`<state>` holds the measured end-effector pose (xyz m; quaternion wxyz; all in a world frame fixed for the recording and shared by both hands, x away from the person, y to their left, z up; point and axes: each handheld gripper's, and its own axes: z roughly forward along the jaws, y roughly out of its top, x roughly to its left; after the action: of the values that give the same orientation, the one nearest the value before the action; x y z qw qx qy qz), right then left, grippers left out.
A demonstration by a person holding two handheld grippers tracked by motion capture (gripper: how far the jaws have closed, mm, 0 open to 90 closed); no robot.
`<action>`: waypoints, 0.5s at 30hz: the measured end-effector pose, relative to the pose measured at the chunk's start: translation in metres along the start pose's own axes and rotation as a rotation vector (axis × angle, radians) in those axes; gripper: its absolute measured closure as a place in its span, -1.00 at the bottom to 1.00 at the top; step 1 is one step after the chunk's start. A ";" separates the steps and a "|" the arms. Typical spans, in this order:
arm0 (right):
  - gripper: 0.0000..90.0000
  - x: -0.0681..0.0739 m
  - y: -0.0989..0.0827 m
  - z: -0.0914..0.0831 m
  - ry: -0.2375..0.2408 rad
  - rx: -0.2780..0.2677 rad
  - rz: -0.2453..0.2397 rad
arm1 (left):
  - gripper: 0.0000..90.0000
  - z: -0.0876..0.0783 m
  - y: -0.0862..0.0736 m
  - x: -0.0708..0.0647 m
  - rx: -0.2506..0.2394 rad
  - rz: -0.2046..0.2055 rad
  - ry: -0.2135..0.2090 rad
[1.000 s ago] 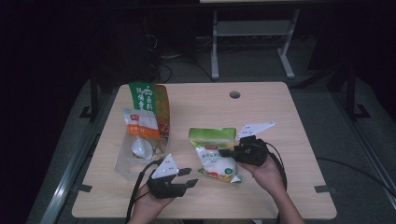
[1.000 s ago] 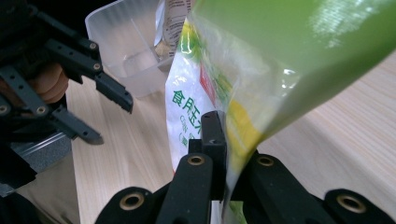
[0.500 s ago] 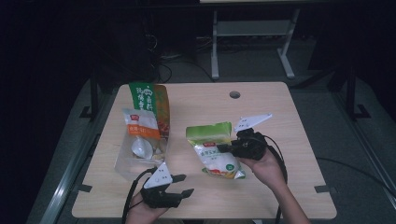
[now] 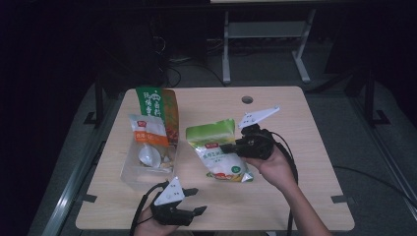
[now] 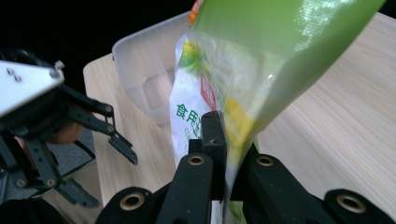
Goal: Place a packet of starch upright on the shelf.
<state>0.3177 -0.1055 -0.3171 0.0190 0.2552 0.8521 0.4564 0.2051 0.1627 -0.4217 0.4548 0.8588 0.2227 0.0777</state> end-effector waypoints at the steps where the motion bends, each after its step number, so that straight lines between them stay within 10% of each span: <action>1: 1.00 0.000 0.003 0.001 0.004 -0.002 -0.001 | -0.12 0.000 0.000 0.000 0.001 0.002 -0.001; 15: 1.00 0.010 0.045 0.006 0.034 -0.020 -0.043 | -0.15 0.003 0.000 -0.008 0.018 0.051 -0.004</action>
<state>0.3294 -0.0763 -0.2836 0.0170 0.2291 0.8529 0.4688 0.1987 0.1568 -0.4227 0.4452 0.8684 0.2007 0.0856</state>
